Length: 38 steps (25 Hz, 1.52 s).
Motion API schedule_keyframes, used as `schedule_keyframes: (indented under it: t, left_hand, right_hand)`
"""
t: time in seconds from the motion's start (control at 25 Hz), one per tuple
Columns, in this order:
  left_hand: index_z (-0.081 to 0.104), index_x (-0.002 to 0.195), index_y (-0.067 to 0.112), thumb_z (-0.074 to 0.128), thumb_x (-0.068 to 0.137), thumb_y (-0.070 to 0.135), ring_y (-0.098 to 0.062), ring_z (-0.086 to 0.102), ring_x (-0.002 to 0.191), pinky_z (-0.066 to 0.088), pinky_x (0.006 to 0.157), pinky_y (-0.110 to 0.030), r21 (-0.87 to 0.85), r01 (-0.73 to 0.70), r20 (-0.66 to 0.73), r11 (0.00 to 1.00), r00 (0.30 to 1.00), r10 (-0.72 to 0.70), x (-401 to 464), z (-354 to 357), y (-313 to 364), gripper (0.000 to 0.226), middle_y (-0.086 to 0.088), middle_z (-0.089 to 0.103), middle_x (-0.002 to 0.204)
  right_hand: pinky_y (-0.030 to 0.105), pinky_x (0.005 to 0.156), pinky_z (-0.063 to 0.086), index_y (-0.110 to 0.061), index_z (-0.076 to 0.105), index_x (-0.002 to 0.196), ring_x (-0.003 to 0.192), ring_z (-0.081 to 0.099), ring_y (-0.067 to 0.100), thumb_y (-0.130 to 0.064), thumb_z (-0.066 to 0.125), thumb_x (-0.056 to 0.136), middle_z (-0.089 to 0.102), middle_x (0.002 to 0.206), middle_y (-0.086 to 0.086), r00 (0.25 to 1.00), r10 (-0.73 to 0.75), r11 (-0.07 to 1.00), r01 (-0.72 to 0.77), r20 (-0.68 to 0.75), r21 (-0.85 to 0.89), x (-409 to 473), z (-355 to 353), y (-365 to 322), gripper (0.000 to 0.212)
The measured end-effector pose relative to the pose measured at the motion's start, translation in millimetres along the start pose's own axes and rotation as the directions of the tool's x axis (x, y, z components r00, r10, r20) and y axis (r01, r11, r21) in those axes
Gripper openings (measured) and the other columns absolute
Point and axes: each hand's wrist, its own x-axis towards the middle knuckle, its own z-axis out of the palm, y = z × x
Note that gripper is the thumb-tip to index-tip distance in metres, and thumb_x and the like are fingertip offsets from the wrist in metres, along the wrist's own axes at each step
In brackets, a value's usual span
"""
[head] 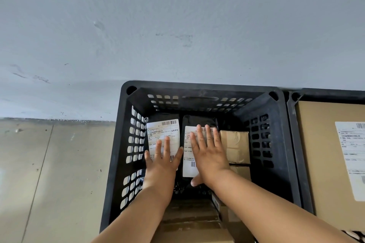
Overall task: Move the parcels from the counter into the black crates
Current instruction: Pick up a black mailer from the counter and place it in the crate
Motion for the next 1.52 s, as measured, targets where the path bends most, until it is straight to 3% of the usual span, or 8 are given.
schedule_keyframes:
  t: [0.12, 0.24, 0.48, 0.72, 1.08, 1.32, 1.4, 1.52]
  left_hand:
    - [-0.037, 0.138, 0.015, 0.061, 0.09, 0.021, -0.041, -0.02, 0.142, 0.012, 0.116, -0.057, 0.041, 0.02, -0.052, 0.999, 0.998, -0.018, -1.6, -1.0, 1.1, 0.11, -0.024, -0.036, 0.148]
    - [-0.04, 0.135, 0.003, 0.058, 0.091, 0.027, -0.04, -0.019, 0.143, 0.007, 0.118, -0.052, 0.088, 0.034, -0.084, 0.996, 0.996, -0.026, -0.4, -5.5, 0.1, 0.11, -0.028, -0.032, 0.149]
    - [-0.041, 0.135, 0.007, 0.053, 0.09, 0.01, -0.037, -0.033, 0.137, -0.002, 0.12, -0.047, -0.04, 0.073, -0.063, 0.997, 0.995, -0.075, 10.3, -4.7, -4.3, 0.104, -0.022, -0.046, 0.139]
    - [-0.043, 0.133, 0.011, 0.067, 0.086, 0.033, -0.041, -0.034, 0.135, -0.012, 0.115, -0.049, -0.087, 0.078, -0.047, 0.993, 0.995, -0.083, 19.2, -15.5, -13.8, 0.122, -0.021, -0.05, 0.133]
    - [-0.047, 0.125, 0.011, 0.077, 0.071, 0.05, -0.051, -0.035, 0.13, -0.008, 0.114, -0.054, -0.077, 0.118, 0.04, 0.99, 0.993, -0.115, 44.5, -27.4, -18.3, 0.14, -0.025, -0.049, 0.133]
    - [-0.029, 0.144, 0.008, 0.064, 0.089, 0.023, -0.046, -0.015, 0.142, 0.009, 0.119, -0.045, -0.13, 0.085, -0.079, 0.988, 0.992, -0.096, 8.9, -18.7, -8.7, 0.109, -0.026, -0.029, 0.15]
    - [-0.018, 0.149, 0.008, 0.059, 0.091, 0.013, -0.043, -0.005, 0.145, 0.022, 0.117, -0.041, -0.165, 0.044, -0.072, 0.985, 0.996, -0.057, -8.6, -12.6, -4.5, 0.096, -0.025, -0.017, 0.155]
    - [0.007, 0.152, 0.011, 0.052, 0.095, 0.025, -0.035, 0.01, 0.146, 0.029, 0.113, -0.039, -0.256, -0.034, -0.077, 0.966, 0.997, 0.015, -30.8, -5.9, 0.6, 0.074, -0.02, 0.004, 0.158]
  right_hand:
    - [0.065, 0.107, -0.02, 0.001, -0.038, 0.133, 0.131, -0.037, 0.048, -0.077, 0.058, 0.069, -0.045, 0.137, 0.027, 0.996, -0.089, 0.991, 0.089, 0.008, -0.098, -18.5, 10.1, -6.0, 0.139]
    - [0.065, 0.107, -0.018, 0.0, -0.037, 0.135, 0.129, -0.039, 0.047, -0.057, 0.059, 0.083, -0.047, 0.137, 0.025, 0.994, -0.108, 0.978, 0.106, -0.001, -0.182, -24.8, 13.9, -2.8, 0.123]
    - [0.055, 0.111, -0.019, 0.001, -0.039, 0.131, 0.129, -0.037, 0.046, -0.041, 0.037, 0.099, -0.034, 0.149, 0.027, 0.996, -0.063, 0.975, 0.047, -0.068, -0.216, -4.7, 19.5, -2.2, 0.093]
    - [0.058, 0.112, -0.017, -0.001, -0.034, 0.138, 0.135, -0.033, 0.047, -0.068, 0.068, 0.068, -0.041, 0.142, 0.026, 0.998, -0.042, 0.988, 0.048, 0.043, -0.147, 1.4, -5.5, 8.3, 0.142]
    - [0.055, 0.111, -0.015, -0.007, -0.036, 0.139, 0.135, -0.031, 0.049, -0.07, 0.071, 0.062, -0.039, 0.144, 0.028, 0.996, -0.008, 0.991, 0.019, 0.087, -0.131, 25.7, -11.9, 19.8, 0.146]
    - [0.059, 0.111, -0.018, -0.001, -0.034, 0.139, 0.133, -0.036, 0.045, -0.057, 0.068, 0.077, -0.039, 0.146, 0.027, 0.994, 0.103, 0.995, -0.103, -0.047, 0.01, -31.0, 0.4, 18.2, 0.132]
    - [0.054, 0.114, -0.016, 0.0, -0.037, 0.136, 0.132, -0.039, 0.042, -0.052, 0.068, 0.079, -0.045, 0.141, 0.026, 0.989, 0.147, 0.987, -0.147, 0.0, 0.07, -59.0, 8.9, 21.2, 0.13]
    - [0.046, 0.117, -0.014, 0.0, -0.037, 0.136, 0.136, -0.035, 0.037, -0.053, 0.065, 0.082, -0.043, 0.142, 0.024, 0.979, 0.17, 0.968, -0.187, 0.111, 0.168, -81.8, 18.4, 29.4, 0.127]
